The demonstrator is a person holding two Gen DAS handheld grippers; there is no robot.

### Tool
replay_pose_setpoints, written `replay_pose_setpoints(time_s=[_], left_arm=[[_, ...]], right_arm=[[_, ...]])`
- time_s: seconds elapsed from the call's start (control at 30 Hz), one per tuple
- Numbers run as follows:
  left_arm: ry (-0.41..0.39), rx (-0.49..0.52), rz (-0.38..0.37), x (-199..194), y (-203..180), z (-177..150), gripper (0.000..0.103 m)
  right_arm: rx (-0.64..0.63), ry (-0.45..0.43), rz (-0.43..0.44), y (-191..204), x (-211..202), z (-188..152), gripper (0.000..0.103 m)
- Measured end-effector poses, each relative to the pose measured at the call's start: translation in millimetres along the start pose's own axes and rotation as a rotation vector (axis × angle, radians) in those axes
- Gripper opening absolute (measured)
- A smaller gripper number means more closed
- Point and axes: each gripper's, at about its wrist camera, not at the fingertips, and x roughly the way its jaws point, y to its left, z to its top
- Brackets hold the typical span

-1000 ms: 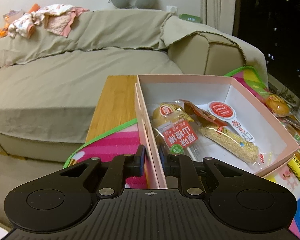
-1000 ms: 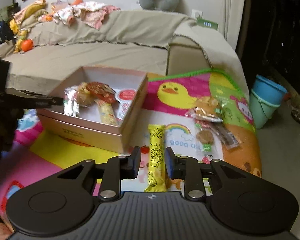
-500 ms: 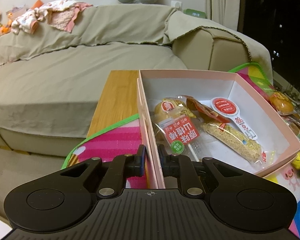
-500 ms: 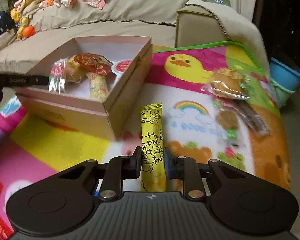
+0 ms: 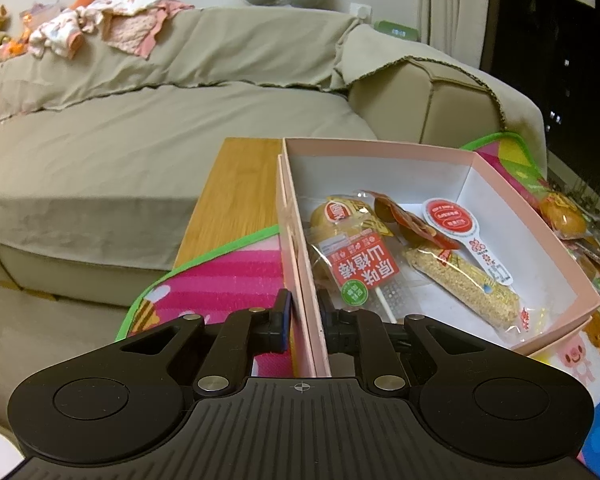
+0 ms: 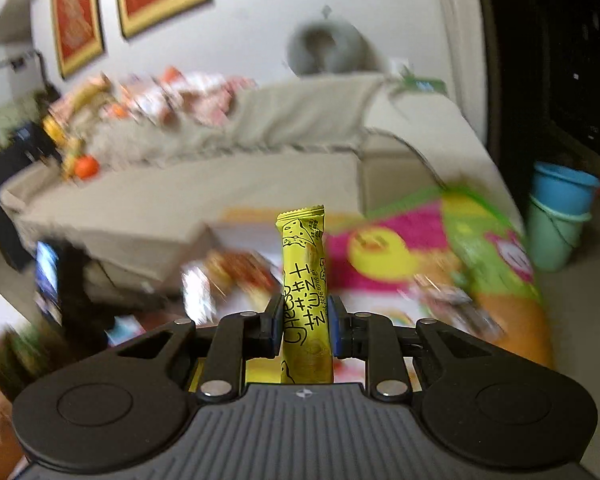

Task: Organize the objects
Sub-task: 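Carry the yellow cheese stick into the box and release it, then reach the right tool to the wrapped round bun and grasp it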

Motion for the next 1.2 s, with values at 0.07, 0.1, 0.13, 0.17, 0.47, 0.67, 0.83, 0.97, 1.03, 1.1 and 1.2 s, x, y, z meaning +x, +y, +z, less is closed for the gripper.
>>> replay_pose_setpoints(time_s=[0.07,0.1,0.13,0.17,0.47,0.67,0.83,0.97,1.03,1.1,1.2], left_arm=[[0.000,-0.003,-0.004,-0.4,0.8,-0.4,0.015],[0.000,-0.003,-0.005,-0.4,0.9,-0.2,0.015],[0.000,-0.003,-0.006,-0.7,0.9,-0.3,0.015],[0.000,-0.003,-0.007,-1.0,0.9,-0.3,0.015],[0.002,-0.004,-0.009,-0.5,1.5,0.1,0.016],[0.001,-0.006,-0.004,0.5,2.1,-0.6,0.015],[0.007,-0.008,-0.001,1.2,0.8,0.1,0.015],[0.010,-0.007,0.004,-0.2,-1.5,-0.3,0.015],[0.010,-0.006,0.005,-0.8,-2.8,-0.1,0.015],[0.012,-0.005,0.007,-0.5,-3.0,0.0,0.015],[0.013,-0.006,0.008,-0.7,-3.4,0.5,0.015]], right_arm=[[0.010,-0.034,0.041,10.9,8.4,15.5,0.022],[0.011,-0.050,0.058,16.3,13.2,22.2,0.022],[0.010,-0.065,0.078,22.4,20.0,29.2,0.022],[0.013,-0.072,0.095,26.5,26.1,34.8,0.022],[-0.022,0.003,0.128,47.2,91.5,36.3,0.028],[-0.063,0.073,0.035,34.7,85.0,-10.1,0.039],[-0.055,0.106,-0.042,13.8,65.4,-43.8,0.053],[-0.031,0.119,-0.106,-6.7,56.2,-59.5,0.062],[-0.020,0.129,-0.149,-20.2,55.1,-67.6,0.064],[-0.013,0.140,-0.202,-29.4,54.5,-73.5,0.067],[0.012,0.154,-0.258,-47.9,55.4,-79.9,0.071]])
